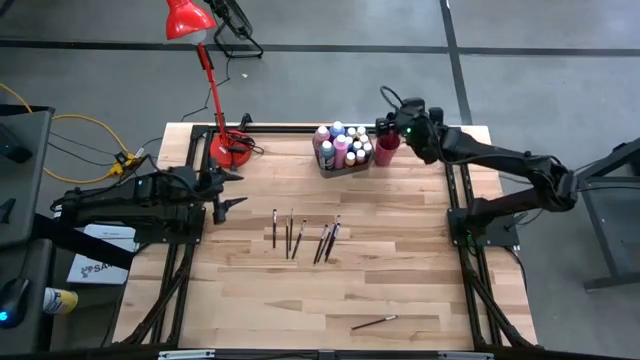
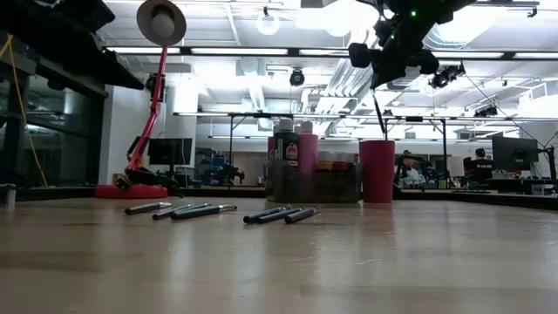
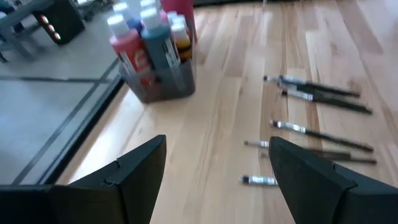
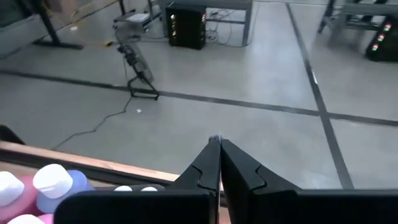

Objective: Pick & Place Paint Supplies
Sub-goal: Put the black paintbrush into the red cup

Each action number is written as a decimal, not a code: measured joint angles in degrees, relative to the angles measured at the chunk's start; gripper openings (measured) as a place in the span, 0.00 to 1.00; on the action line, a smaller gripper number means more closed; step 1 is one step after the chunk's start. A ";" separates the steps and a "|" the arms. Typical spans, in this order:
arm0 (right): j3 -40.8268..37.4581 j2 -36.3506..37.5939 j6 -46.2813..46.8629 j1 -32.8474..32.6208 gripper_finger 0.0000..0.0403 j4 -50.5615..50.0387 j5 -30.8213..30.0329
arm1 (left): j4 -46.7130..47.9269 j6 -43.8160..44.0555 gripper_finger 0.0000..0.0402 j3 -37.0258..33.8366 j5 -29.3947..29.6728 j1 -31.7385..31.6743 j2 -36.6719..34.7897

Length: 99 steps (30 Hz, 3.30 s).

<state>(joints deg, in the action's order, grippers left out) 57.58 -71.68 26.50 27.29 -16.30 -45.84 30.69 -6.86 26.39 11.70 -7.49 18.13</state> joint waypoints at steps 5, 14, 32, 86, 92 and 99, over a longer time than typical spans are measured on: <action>0.00 0.00 -3.01 4.29 0.01 1.06 6.61 | 3.40 4.12 0.69 -0.02 -0.02 0.00 0.02; 0.00 0.00 -8.23 5.53 0.01 4.10 11.32 | 2.46 8.72 0.69 -0.02 -0.04 0.00 0.02; 0.00 0.00 -9.23 5.51 0.01 4.62 13.03 | 2.43 11.66 0.69 -0.02 -0.22 0.00 0.02; -10.51 12.29 29.36 2.34 0.37 -2.67 48.48 | 6.28 -2.20 0.69 -0.02 -0.07 0.00 0.00; -10.51 19.13 30.80 -8.42 0.35 -8.54 45.24 | 5.89 -2.30 0.69 -0.02 -0.26 0.02 -3.55; -10.49 23.43 30.78 -22.77 0.34 -13.36 43.42 | 4.09 -1.58 0.69 -0.02 -1.59 0.00 -10.36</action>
<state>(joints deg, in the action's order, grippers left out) 47.09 -48.25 57.28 4.51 -29.66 -2.42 34.78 -8.45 26.37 10.11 -7.49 7.77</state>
